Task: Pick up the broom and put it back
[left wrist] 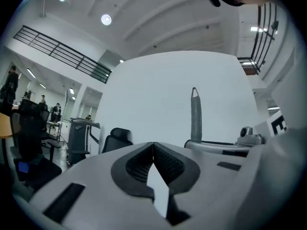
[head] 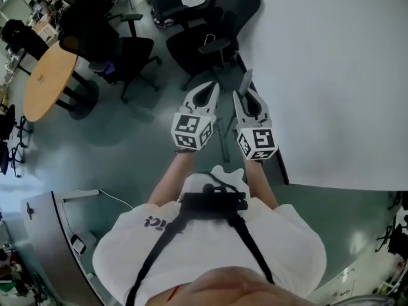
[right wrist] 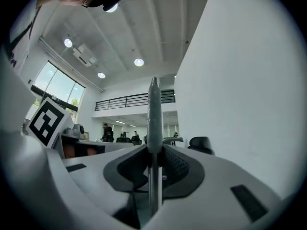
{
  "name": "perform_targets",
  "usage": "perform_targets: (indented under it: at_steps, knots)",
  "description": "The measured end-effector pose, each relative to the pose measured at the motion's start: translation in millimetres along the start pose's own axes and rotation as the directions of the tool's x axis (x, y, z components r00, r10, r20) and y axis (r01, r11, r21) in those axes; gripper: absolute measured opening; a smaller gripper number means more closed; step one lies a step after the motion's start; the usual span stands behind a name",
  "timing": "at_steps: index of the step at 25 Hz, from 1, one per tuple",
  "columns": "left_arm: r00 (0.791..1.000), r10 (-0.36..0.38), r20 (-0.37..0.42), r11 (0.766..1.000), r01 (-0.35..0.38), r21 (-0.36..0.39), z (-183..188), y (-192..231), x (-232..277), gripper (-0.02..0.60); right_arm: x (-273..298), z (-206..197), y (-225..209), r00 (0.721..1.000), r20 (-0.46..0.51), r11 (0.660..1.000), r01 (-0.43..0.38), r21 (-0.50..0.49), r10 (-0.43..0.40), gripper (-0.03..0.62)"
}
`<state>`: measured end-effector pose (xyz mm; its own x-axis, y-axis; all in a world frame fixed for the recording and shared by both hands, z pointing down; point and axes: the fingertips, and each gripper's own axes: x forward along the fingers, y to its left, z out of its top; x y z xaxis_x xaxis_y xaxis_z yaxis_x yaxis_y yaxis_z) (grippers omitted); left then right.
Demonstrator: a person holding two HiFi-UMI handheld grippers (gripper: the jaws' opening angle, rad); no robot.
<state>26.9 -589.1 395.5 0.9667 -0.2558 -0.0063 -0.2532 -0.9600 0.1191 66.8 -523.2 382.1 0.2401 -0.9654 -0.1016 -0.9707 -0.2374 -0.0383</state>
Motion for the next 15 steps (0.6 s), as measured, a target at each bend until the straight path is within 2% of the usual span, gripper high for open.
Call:
perform_targets:
  at_steps: [4,8,11,15]
  knots:
    - [0.989,-0.143,-0.037,0.990,0.143,0.003,-10.4,-26.8,50.9,0.011,-10.2,2.3,-57.3,0.987,0.016,0.987,0.161,0.007,-0.161,0.101]
    - [0.951,-0.295,-0.093,0.955,0.296,-0.008,-35.1,-68.9,96.0,0.011,-31.8,-11.7,-107.9,0.950,-0.004,0.950,0.311,0.014,-0.311,0.101]
    - [0.894,-0.426,-0.139,0.904,0.428,-0.019,-52.6,-107.9,129.9,0.011,-53.5,-22.8,-144.7,0.898,-0.020,0.898,0.439,0.026,-0.439,0.101]
    - [0.778,-0.600,-0.187,0.796,0.603,-0.050,-76.1,-154.1,168.7,0.011,-84.0,-38.2,-185.7,0.784,-0.042,0.783,0.621,0.032,-0.619,0.101]
